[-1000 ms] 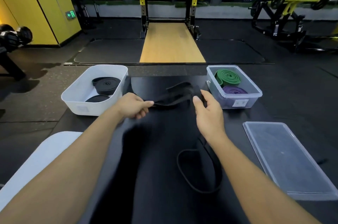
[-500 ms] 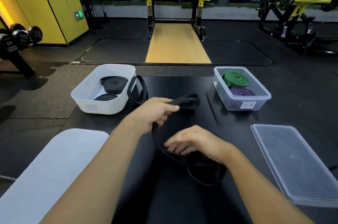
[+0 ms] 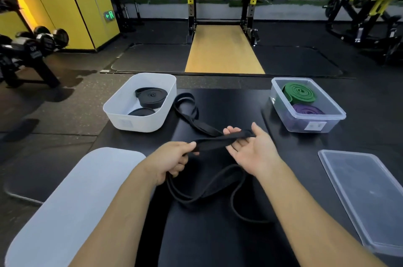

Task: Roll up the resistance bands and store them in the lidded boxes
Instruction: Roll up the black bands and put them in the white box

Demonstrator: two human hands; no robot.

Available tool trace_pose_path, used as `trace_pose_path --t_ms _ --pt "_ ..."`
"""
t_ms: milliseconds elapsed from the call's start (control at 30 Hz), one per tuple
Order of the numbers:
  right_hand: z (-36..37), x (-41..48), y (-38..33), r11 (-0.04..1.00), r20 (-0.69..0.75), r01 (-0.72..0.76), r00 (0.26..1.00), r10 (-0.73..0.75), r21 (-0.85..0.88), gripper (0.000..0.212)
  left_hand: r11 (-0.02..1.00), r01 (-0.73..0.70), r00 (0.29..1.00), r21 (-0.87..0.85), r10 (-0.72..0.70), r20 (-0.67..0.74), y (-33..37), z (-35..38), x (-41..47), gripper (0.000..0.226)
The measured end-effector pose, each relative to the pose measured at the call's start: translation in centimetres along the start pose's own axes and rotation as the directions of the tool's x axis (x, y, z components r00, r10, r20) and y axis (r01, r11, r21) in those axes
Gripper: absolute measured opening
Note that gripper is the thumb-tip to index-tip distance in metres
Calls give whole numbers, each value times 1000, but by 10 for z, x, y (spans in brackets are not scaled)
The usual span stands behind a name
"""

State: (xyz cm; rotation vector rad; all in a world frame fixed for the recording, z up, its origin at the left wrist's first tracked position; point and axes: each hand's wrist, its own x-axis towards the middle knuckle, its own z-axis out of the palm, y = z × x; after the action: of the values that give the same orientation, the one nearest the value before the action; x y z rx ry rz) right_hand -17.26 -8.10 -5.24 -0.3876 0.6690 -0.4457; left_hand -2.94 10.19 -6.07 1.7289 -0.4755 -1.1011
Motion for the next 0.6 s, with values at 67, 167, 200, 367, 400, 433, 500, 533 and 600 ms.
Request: trace_pose_path --t_ms 67,167,200,367,400,433,500,533,600 --pt "10 7 0 972 -63 -7 998 -7 -234 43 998 -38 997 -59 34 -70 -1 3 7 30" --pt "25 15 -6 604 126 371 905 -407 -705 32 984 -75 983 -161 46 -175 -1 7 18 29" --pt "26 20 -10 289 279 495 785 -553 -819 28 979 -91 974 -182 50 -220 0 6 22 27" --pt "9 46 -33 -68 201 193 834 -513 -979 55 991 -117 960 -67 96 -262 -3 3 29 16" --pt "4 47 -35 -39 123 120 845 -520 -992 58 991 -120 966 -58 103 -239 -4 4 28 16" --pt "-3 49 -35 -47 104 94 839 -535 -994 56 992 -120 967 -50 105 -230 -5 4 27 17" --pt "-11 49 -30 -64 146 133 800 -582 -989 43 991 -120 963 -62 101 -250 -5 4 27 20" --pt "-15 48 -27 -68 176 169 782 -598 -983 35 990 -118 960 -77 94 -263 -5 3 29 20" --pt "-19 48 -22 -49 192 207 762 -618 -977 24 990 -109 958 -94 79 -275 -5 3 30 19"
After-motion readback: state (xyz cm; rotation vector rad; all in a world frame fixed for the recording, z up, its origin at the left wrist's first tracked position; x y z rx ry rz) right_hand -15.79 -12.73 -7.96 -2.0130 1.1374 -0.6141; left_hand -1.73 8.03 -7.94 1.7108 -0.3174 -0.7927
